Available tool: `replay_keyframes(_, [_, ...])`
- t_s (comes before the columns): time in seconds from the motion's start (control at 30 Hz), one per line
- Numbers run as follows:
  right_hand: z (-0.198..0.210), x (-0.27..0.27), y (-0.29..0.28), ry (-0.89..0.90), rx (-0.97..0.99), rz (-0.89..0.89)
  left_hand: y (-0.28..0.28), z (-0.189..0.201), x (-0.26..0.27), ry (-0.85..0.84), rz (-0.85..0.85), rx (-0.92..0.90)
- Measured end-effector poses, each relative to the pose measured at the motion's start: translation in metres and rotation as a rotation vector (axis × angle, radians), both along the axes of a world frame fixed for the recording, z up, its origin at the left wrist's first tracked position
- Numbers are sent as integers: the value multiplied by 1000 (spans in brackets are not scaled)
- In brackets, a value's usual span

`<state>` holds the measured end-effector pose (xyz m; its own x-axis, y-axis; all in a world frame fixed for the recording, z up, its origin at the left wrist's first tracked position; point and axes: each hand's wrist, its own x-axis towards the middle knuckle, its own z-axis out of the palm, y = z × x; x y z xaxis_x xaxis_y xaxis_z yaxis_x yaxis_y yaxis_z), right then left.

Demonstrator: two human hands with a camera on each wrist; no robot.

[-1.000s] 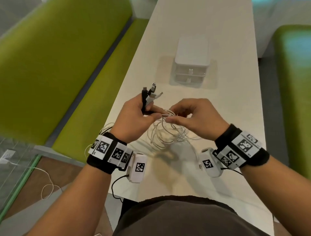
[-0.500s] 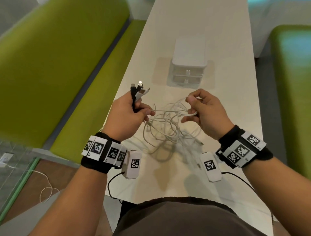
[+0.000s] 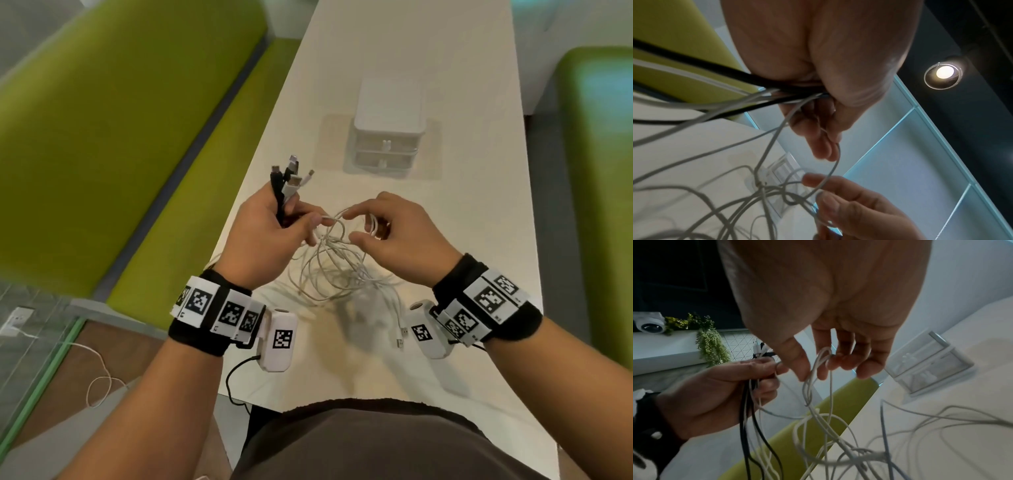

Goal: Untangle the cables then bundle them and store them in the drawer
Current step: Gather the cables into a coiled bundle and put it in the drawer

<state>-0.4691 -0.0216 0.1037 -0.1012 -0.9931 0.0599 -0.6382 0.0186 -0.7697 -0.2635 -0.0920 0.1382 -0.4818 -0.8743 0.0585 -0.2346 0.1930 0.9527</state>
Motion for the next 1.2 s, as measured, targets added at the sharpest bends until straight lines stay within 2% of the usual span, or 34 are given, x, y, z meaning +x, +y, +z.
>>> replay_keyframes(0.1, [-5, 8, 4, 107, -65, 80, 0, -3, -4, 90, -3, 26])
replay_keyframes(0.17, [-5, 10, 9, 67, -190, 106, -2, -3, -3, 107, -1, 41])
replay_keyframes(0.3, [-1, 6, 14, -271, -151, 47, -7, -2, 4, -15, 23, -6])
replay_keyframes(0.43, [-3, 10, 11, -480, -100, -62, -2, 3, 2, -68, 26, -8])
replay_keyframes(0.5, [-2, 9, 10, -638, -67, -71, -3, 6, 3, -179, 20, 4])
replay_keyframes(0.53, [-1, 7, 9, -662, -54, -85, -5, 5, 5, -265, 15, 1])
replay_keyframes(0.57, [1, 5, 9, -622, -36, -102, -5, 4, 6, -352, 8, -13])
replay_keyframes(0.63, [3, 1, 8, -429, 6, -77, -3, 2, 7, -459, -10, -106])
replay_keyframes(0.73, [6, 2, 7, -200, 75, 45, 5, 0, -1, -456, -44, -270])
replay_keyframes(0.9, [9, 6, 4, -172, 69, 126, 13, -9, -13, -535, -150, -340])
replay_keyframes(1.07, [-4, -3, 0, -162, -4, -95, 10, -7, -11, -486, -69, -292])
replay_keyframes(1.13, [-9, -8, -1, -304, 5, -128, 3, -10, -5, -490, -9, -253])
replay_keyframes(1.2, [-7, -12, 2, -681, -30, -93, -8, -14, 6, -516, 77, -223])
